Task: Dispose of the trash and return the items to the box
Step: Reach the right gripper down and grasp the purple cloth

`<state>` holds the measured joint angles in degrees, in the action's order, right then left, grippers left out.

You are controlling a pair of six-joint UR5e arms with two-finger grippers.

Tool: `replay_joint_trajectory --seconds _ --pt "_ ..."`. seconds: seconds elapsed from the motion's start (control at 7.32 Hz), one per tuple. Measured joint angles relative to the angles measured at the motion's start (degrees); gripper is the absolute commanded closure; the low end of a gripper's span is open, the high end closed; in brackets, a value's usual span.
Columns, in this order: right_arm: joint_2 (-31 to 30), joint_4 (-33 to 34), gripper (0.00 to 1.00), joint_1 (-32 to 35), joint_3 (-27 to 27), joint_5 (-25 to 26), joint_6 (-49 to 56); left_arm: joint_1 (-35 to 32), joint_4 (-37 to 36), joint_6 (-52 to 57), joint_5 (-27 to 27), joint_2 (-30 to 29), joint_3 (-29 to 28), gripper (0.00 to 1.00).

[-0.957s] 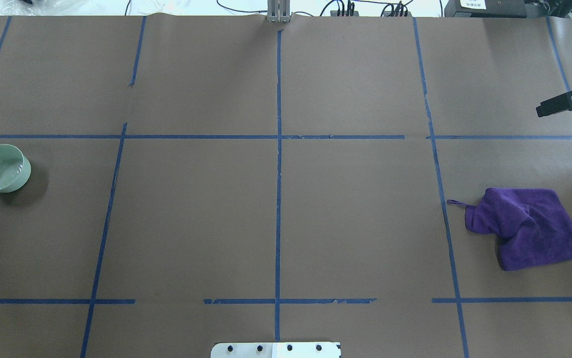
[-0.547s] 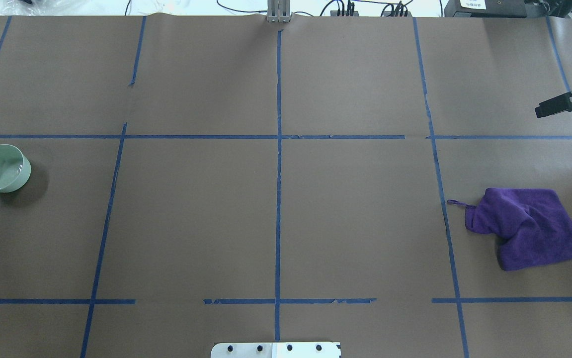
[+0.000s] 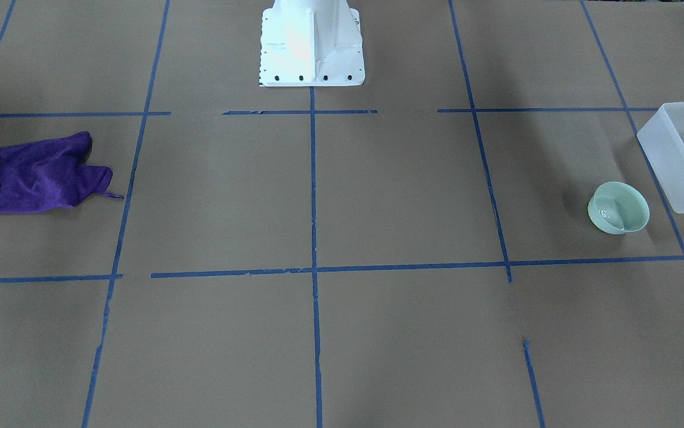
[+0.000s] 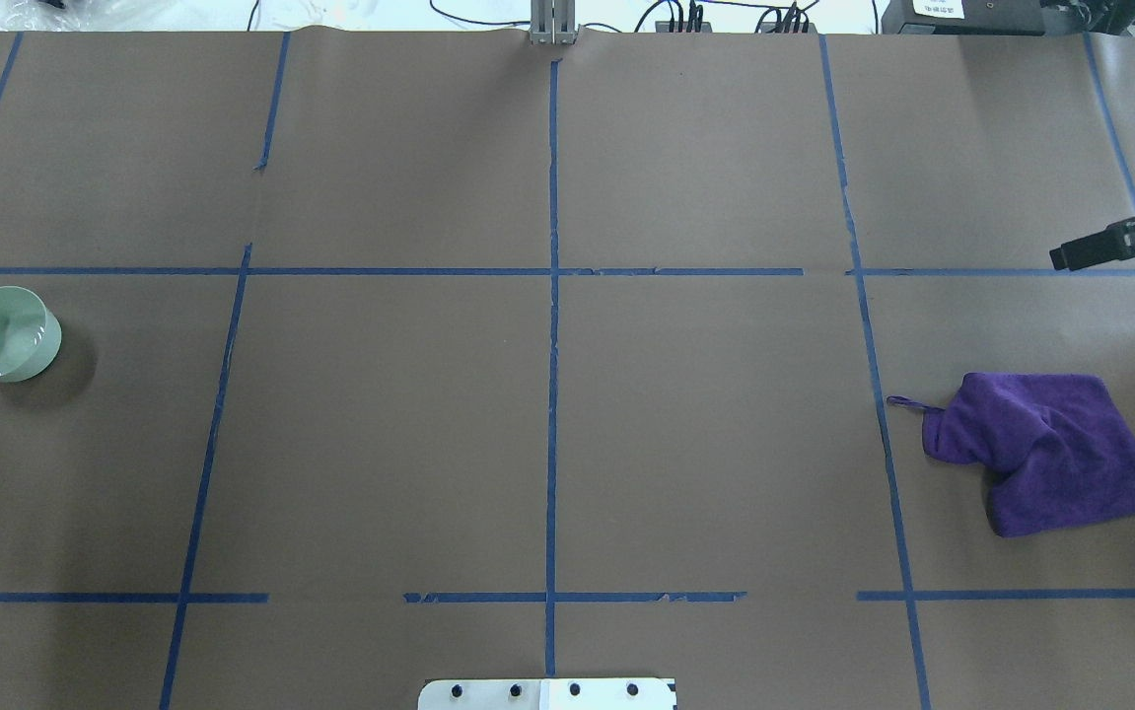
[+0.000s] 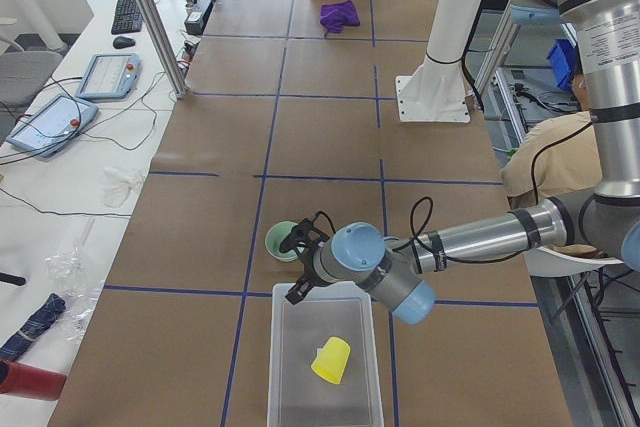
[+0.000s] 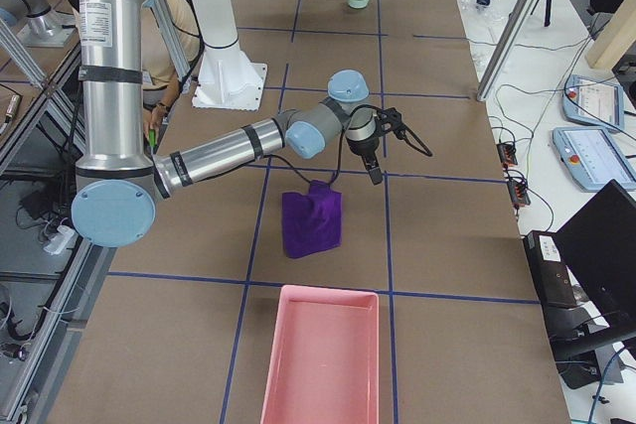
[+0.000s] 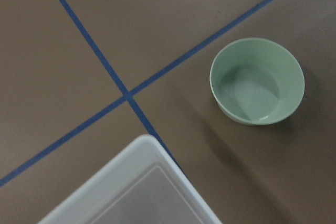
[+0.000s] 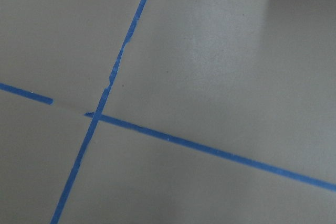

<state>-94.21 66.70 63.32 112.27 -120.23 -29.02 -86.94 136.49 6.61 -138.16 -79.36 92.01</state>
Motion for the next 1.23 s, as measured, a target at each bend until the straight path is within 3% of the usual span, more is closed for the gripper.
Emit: replay_joint_trajectory --seconds 0.14,0.27,0.55,0.82,1.09,1.23 --pt "-3.66 -5.96 0.01 -4.64 0.22 2.07 -5.34 -0.07 -3.87 -0.02 0.0 -2.78 1.31 0.0" --pt "-6.07 -10.12 0.12 -10.84 0.28 6.69 -10.46 -0.11 -6.3 -0.02 0.01 -4.79 1.98 0.0" --pt "-10.17 -14.18 0.15 -20.59 0.24 13.97 -14.46 -0.18 -9.07 -0.02 0.07 -7.72 2.26 0.0" --pt "-12.89 -16.74 0.22 -24.54 -0.93 16.13 -14.63 -0.22 -9.89 -0.02 0.08 -8.85 2.3 0.0" --pt "-13.19 -17.26 1.0 -26.28 -3.34 18.31 -12.35 -0.33 -10.0 -0.02 0.08 -8.93 2.39 0.0" --pt "-13.1 -17.3 1.0 -26.48 -3.97 18.74 -11.57 -0.41 -9.99 -0.02 0.07 -8.79 2.46 0.0"
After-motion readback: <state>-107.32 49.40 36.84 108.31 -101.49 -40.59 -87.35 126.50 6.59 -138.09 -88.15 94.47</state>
